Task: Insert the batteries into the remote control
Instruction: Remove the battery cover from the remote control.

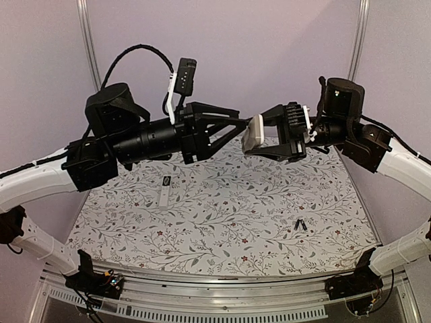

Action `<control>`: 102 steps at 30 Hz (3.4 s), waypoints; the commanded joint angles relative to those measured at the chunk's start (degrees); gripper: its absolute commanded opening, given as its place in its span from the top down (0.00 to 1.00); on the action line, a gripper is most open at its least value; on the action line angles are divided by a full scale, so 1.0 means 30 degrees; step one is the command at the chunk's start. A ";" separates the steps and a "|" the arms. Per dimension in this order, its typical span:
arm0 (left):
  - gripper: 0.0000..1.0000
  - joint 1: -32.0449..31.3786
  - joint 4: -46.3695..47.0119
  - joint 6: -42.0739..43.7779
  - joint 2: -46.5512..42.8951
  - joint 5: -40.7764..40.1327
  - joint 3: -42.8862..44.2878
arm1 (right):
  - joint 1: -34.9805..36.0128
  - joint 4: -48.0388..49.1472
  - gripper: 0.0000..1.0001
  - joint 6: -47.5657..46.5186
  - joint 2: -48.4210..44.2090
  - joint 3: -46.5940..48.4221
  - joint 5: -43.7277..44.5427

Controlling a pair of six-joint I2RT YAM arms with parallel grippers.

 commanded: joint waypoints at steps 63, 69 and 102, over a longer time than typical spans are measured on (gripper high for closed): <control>0.68 0.0652 0.1872 -0.1099 0.1292 0.0540 -0.0411 | -0.0149 0.0812 0.95 0.0303 -0.0584 -0.0326 0.0621; 0.68 0.0669 0.2338 -0.1115 0.1170 0.0423 -0.0556 | -0.0149 0.0863 0.95 0.0313 -0.0592 -0.0505 0.0613; 0.71 0.0850 0.3224 -0.1484 0.1251 0.0952 -0.1669 | -0.0149 0.1420 0.95 0.0501 -0.0781 -0.0626 0.0465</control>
